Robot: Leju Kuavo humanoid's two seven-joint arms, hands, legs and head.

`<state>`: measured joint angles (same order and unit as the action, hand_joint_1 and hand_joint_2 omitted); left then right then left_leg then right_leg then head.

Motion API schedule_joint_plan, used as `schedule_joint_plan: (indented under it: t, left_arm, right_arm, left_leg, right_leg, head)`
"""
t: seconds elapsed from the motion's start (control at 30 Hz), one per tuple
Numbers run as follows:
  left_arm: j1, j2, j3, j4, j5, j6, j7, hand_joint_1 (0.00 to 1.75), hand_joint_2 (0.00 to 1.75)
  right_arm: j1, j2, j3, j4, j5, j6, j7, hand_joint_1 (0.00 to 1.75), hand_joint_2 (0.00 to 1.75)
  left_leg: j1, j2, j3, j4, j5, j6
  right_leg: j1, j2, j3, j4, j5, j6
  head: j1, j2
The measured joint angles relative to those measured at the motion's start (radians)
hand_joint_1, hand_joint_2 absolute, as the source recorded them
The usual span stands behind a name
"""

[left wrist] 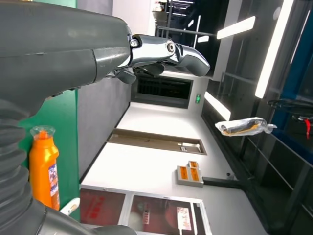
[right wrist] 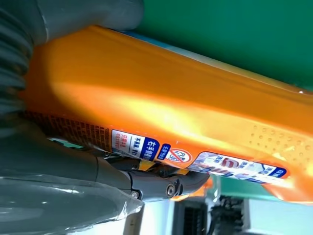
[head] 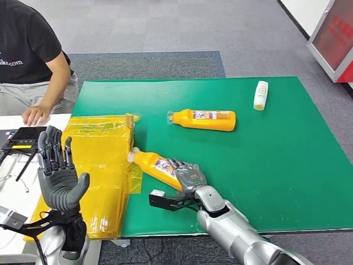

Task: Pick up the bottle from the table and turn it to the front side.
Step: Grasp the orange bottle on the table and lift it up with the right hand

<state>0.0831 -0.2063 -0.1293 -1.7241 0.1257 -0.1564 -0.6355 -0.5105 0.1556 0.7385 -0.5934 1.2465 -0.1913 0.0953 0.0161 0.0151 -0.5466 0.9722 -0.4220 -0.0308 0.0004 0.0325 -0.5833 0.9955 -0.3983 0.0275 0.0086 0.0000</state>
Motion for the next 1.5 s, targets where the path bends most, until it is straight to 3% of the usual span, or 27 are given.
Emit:
schedule_joint_plan:
  t: [0.27,0.5,0.77,1.17,1.5]
  left_arm:
    - [0.01,-0.002,-0.005,-0.011,0.007,0.015,-0.002,0.0,1.75]
    - [0.011,0.001,-0.019,-0.014,0.025,0.011,-0.011,0.0,1.75]
    - [0.012,0.004,-0.027,-0.014,0.033,0.001,-0.018,0.0,1.75]
    - [0.02,0.001,-0.043,-0.013,0.032,0.008,-0.023,0.0,1.75]
    - [0.047,-0.014,-0.059,0.016,0.042,0.014,-0.014,0.0,1.75]
  right_arm:
    - [0.108,-0.022,-0.075,-0.143,0.008,-0.121,-0.019,1.75,1.75]
    - [0.168,-0.078,-0.117,-0.242,-0.11,-0.082,-0.202,1.75,1.75]
    - [0.252,-0.122,-0.171,-0.358,-0.172,-0.117,-0.234,1.75,1.75]
    - [0.355,-0.122,-0.248,-0.451,-0.174,-0.243,-0.278,1.75,1.75]
    - [0.442,-0.085,-0.305,-0.597,-0.321,-0.32,-0.402,1.75,1.75]
  left_leg:
    - [0.0,-0.002,-0.009,0.0,0.008,-0.001]
    - [0.0,-0.002,-0.014,0.0,0.005,0.001]
    - [0.0,-0.007,-0.018,0.0,0.005,0.001]
    - [-0.001,-0.009,-0.027,0.0,0.006,0.002]
    - [-0.001,-0.009,-0.034,0.001,0.006,0.002]
  right_leg:
    - [0.0,-0.002,-0.008,0.0,0.005,0.003]
    - [-0.001,-0.003,-0.013,0.0,0.002,0.005]
    - [-0.001,-0.007,-0.014,0.0,0.0,0.007]
    - [-0.002,-0.009,-0.022,0.0,0.0,0.008]
    - [-0.002,-0.01,-0.028,0.0,-0.001,0.008]
  head:
    - [0.0,0.0]
    - [0.0,0.0]
    - [0.0,0.0]
    - [0.0,0.0]
    - [0.0,0.0]
